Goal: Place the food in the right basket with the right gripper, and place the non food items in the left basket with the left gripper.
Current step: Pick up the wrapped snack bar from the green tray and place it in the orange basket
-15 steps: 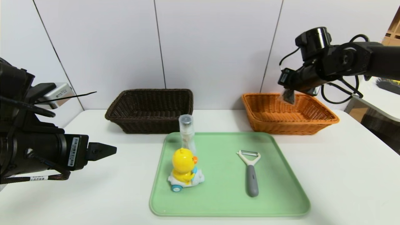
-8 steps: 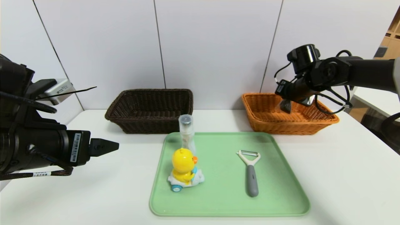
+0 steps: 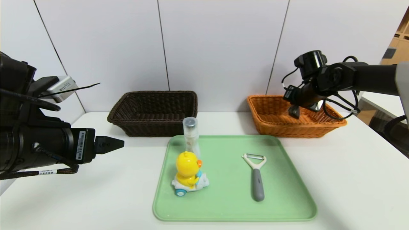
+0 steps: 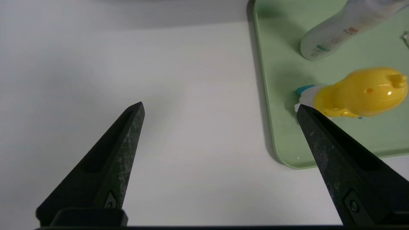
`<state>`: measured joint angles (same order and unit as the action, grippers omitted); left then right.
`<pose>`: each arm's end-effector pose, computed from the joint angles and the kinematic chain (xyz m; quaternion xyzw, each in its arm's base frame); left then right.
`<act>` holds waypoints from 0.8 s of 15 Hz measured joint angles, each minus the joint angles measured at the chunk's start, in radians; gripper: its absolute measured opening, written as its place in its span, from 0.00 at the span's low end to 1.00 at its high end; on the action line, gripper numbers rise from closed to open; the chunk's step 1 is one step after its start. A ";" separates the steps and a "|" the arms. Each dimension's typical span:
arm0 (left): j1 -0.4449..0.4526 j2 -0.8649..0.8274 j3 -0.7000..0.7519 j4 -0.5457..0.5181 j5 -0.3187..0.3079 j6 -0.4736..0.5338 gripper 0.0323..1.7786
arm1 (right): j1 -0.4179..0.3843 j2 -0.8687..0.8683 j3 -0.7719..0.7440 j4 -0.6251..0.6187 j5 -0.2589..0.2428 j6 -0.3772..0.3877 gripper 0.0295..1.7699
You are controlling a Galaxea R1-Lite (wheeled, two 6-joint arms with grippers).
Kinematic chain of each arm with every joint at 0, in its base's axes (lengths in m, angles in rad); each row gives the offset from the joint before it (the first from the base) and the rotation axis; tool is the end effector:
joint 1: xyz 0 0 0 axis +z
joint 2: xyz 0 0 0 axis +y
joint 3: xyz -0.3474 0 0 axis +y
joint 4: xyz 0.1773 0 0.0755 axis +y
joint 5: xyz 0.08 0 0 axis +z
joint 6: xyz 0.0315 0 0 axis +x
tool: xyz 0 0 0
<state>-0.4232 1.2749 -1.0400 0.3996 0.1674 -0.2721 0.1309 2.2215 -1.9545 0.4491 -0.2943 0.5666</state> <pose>0.1646 -0.0684 0.2986 -0.0379 0.3121 -0.0796 0.9459 0.4815 0.0542 0.2302 0.1899 0.3075 -0.1691 0.9169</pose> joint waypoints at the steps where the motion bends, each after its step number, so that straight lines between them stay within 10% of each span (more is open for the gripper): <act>1: 0.000 0.000 0.001 -0.024 0.000 0.003 0.95 | -0.002 0.002 0.000 0.000 0.000 -0.001 0.16; 5: -0.001 0.004 0.007 -0.044 0.011 0.008 0.95 | -0.009 0.003 0.000 0.006 -0.014 -0.009 0.48; 12: -0.002 0.032 0.013 -0.119 0.013 0.036 0.95 | 0.006 -0.012 0.000 0.027 -0.002 -0.098 0.77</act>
<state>-0.4255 1.3066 -1.0270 0.2804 0.1804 -0.2357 0.1366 2.2091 -1.9545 0.4757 -0.2962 0.4685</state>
